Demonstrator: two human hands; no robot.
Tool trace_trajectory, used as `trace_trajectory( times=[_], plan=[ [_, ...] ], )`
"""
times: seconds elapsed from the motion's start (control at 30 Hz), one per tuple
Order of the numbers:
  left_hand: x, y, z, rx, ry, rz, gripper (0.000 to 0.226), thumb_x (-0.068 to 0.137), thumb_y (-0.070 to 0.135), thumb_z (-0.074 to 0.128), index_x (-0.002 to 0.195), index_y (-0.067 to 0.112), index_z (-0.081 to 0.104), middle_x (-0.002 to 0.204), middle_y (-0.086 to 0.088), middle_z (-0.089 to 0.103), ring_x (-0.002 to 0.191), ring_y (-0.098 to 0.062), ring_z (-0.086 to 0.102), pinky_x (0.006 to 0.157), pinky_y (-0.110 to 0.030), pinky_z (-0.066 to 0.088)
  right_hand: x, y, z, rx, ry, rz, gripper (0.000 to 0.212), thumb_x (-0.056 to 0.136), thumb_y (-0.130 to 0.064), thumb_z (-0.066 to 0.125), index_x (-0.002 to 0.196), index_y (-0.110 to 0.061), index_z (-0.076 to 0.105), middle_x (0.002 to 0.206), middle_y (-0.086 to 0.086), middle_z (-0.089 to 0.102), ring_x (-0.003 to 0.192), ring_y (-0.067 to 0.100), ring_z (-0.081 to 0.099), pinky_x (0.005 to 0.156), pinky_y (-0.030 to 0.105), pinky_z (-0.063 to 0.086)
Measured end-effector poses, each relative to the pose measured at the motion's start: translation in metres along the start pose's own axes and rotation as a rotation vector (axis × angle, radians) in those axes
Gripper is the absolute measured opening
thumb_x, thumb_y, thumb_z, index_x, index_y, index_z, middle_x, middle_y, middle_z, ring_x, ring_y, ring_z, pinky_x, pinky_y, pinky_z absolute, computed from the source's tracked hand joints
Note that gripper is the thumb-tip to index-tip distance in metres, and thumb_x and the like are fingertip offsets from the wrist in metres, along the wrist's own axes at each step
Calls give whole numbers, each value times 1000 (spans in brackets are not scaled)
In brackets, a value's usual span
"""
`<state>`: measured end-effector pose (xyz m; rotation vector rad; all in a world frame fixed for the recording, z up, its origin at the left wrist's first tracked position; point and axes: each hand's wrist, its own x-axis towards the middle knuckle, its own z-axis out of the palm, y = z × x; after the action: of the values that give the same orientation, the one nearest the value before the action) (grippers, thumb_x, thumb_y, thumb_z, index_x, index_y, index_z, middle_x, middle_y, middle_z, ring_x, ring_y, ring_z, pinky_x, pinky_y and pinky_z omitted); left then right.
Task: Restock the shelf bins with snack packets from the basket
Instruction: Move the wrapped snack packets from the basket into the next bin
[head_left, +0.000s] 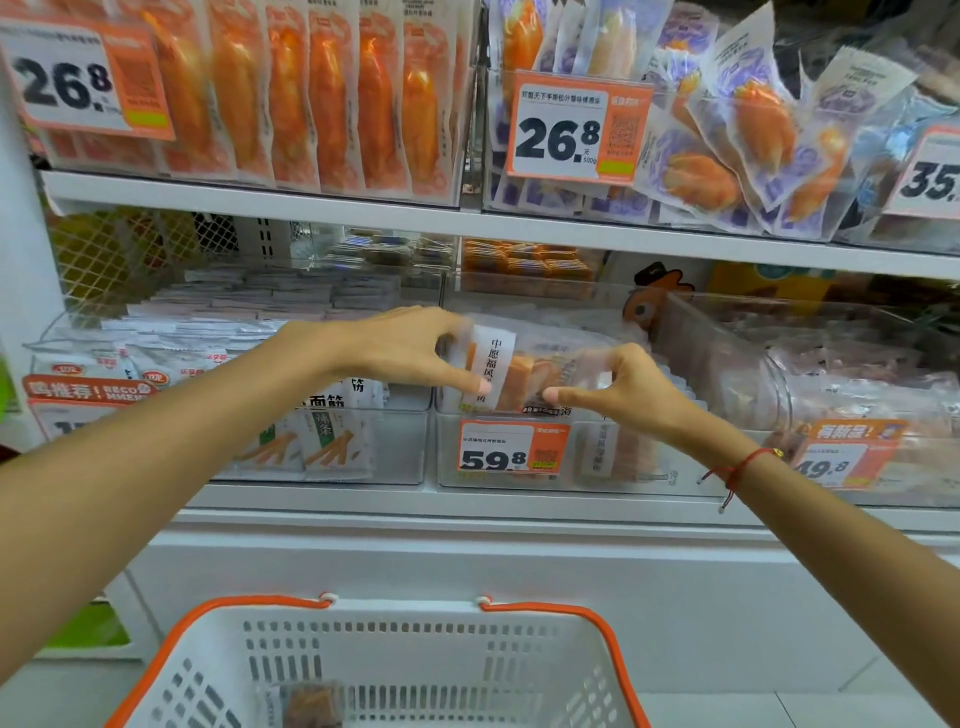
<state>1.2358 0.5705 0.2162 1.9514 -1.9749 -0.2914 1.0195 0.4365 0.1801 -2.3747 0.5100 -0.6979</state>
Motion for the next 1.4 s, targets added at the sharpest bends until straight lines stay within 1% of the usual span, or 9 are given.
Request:
trace_trajectory(
  times=[0.13, 0.2, 0.3, 0.4, 0.53, 0.7, 0.87, 1.13, 1.4],
  plan=[
    [-1, 5, -2, -179, 149, 48, 35, 78, 29, 77, 108, 30, 60, 103, 13, 70, 97, -1, 63, 83, -24, 48, 1, -4, 0, -52, -41, 19, 41, 77, -22, 76, 48, -50, 63, 67, -23, 66, 69, -8, 64, 61, 8, 46],
    [-1, 7, -4, -85, 179, 22, 32, 73, 32, 80, 100, 33, 61, 92, 13, 72, 89, -3, 66, 84, -33, 50, 3, -6, -2, -73, -56, 32, 37, 76, -22, 77, 48, -44, 64, 72, -19, 68, 71, -5, 66, 64, 12, 48],
    [-3, 13, -2, 119, 223, -2, 34, 71, 39, 80, 96, 35, 58, 95, 12, 70, 91, -10, 64, 79, -33, 46, 7, -12, -3, -158, -58, 54, 9, 73, -29, 79, 69, -33, 72, 87, 0, 75, 81, 18, 70, 70, 36, 56],
    [-5, 15, 3, 267, 215, -9, 35, 72, 41, 78, 98, 33, 56, 102, 11, 63, 97, -13, 56, 71, -29, 33, 11, -15, 1, -188, -86, 101, 21, 70, -29, 81, 83, -14, 77, 85, 6, 75, 80, 27, 70, 72, 47, 55],
    [-7, 24, 0, 428, 109, -16, 35, 77, 41, 73, 99, 27, 50, 89, 4, 59, 87, -22, 54, 66, -31, 34, 16, -27, -8, -202, -232, 186, 20, 74, -24, 79, 91, -13, 76, 92, 3, 74, 90, 22, 69, 86, 41, 54],
    [-1, 43, -16, 532, 0, -19, 38, 82, 38, 68, 112, 21, 52, 89, 1, 58, 89, -24, 54, 67, -32, 35, 27, -65, -29, -312, -265, 72, 50, 83, -26, 71, 130, -19, 56, 122, -2, 61, 110, 12, 56, 100, 30, 44],
    [4, 46, -17, 431, -5, -54, 41, 90, 45, 57, 123, 23, 61, 122, 0, 62, 111, -24, 54, 75, -30, 35, 34, -60, -19, -626, -225, -30, 33, 79, -25, 75, 112, -23, 70, 107, 1, 71, 97, 17, 65, 89, 41, 52],
    [15, 46, -7, 585, -8, -20, 35, 80, 49, 67, 104, 24, 72, 105, 1, 68, 94, -25, 57, 67, -30, 35, 32, -50, -5, -639, -216, -34, 26, 77, -26, 77, 102, -27, 73, 95, -4, 73, 84, 6, 62, 80, 33, 52],
    [19, 42, 3, 589, -60, -42, 35, 83, 45, 66, 108, 21, 70, 113, 1, 66, 102, -24, 59, 71, -31, 39, 35, -45, 3, -609, -264, 18, 25, 75, -25, 78, 99, -30, 73, 95, -2, 73, 91, 12, 66, 79, 32, 52]
  ],
)
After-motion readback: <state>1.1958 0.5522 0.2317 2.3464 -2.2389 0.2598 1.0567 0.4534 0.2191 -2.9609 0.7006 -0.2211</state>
